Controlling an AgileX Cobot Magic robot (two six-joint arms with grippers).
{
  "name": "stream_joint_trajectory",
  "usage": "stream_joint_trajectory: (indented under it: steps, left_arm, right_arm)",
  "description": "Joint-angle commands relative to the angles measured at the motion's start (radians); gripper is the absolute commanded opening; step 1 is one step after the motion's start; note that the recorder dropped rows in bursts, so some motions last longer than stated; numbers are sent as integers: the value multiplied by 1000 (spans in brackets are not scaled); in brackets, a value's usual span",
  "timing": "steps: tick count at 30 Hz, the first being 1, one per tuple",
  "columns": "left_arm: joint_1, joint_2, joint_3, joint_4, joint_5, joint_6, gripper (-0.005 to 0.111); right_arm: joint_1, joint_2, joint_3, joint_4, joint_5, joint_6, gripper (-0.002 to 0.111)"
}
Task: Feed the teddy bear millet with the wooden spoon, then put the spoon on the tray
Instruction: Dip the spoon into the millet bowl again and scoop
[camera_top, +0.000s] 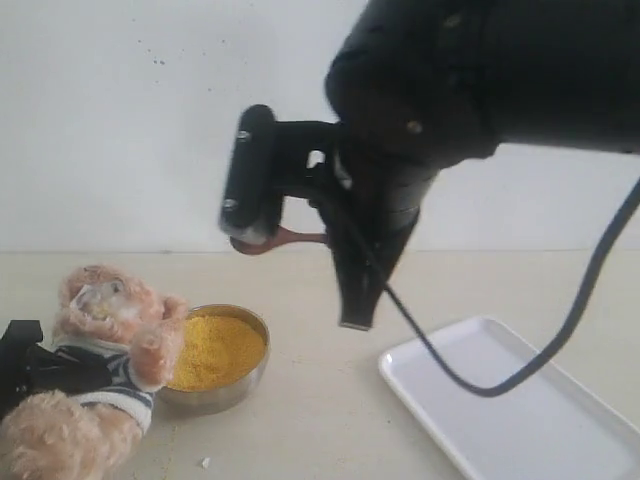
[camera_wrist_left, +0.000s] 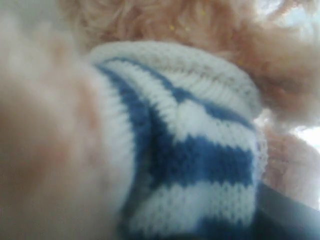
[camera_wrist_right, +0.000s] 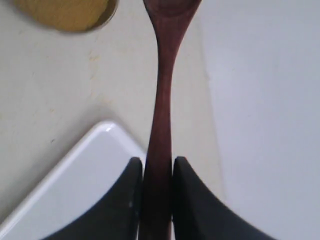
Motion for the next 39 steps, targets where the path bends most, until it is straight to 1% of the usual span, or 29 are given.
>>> stream_joint_trajectory:
  steps: [1, 4, 8, 11, 15, 20, 25, 30, 35, 39]
  left_arm:
    - [1, -2, -89, -11, -48, -15, 4]
    - [1, -2, -145, -11, -49, -1, 4]
    - [1, -2, -199, -11, -131, 91, 4]
    - [1, 0, -218, -11, -171, 89, 4]
    - [1, 19, -232, -11, -230, 87, 4]
    - [6, 54, -232, -11, -286, 87, 4]
    - [38, 72, -232, -11, -303, 87, 4]
    - [59, 72, -232, -11, -302, 87, 4]
    - [59, 72, -232, -11, -281, 87, 4]
    - [59, 72, -232, -11, -281, 87, 4]
  right_arm:
    - [-117, -33, 1, 220, 21, -144, 0]
    - [-121, -24, 1, 224, -65, -144, 0]
    - [-79, 37, -7, 189, -232, -199, 0]
    - [-61, 121, -50, 147, -271, -204, 0]
    - [-20, 247, -130, 118, -236, -280, 0]
    - [29, 363, -224, -1, -172, -233, 0]
    - [36, 418, -233, -182, -53, -138, 0]
    - [36, 435, -233, -164, -49, -133, 0]
    - [36, 435, -233, -22, -70, -178, 0]
    - [36, 435, -233, -27, -68, -172, 0]
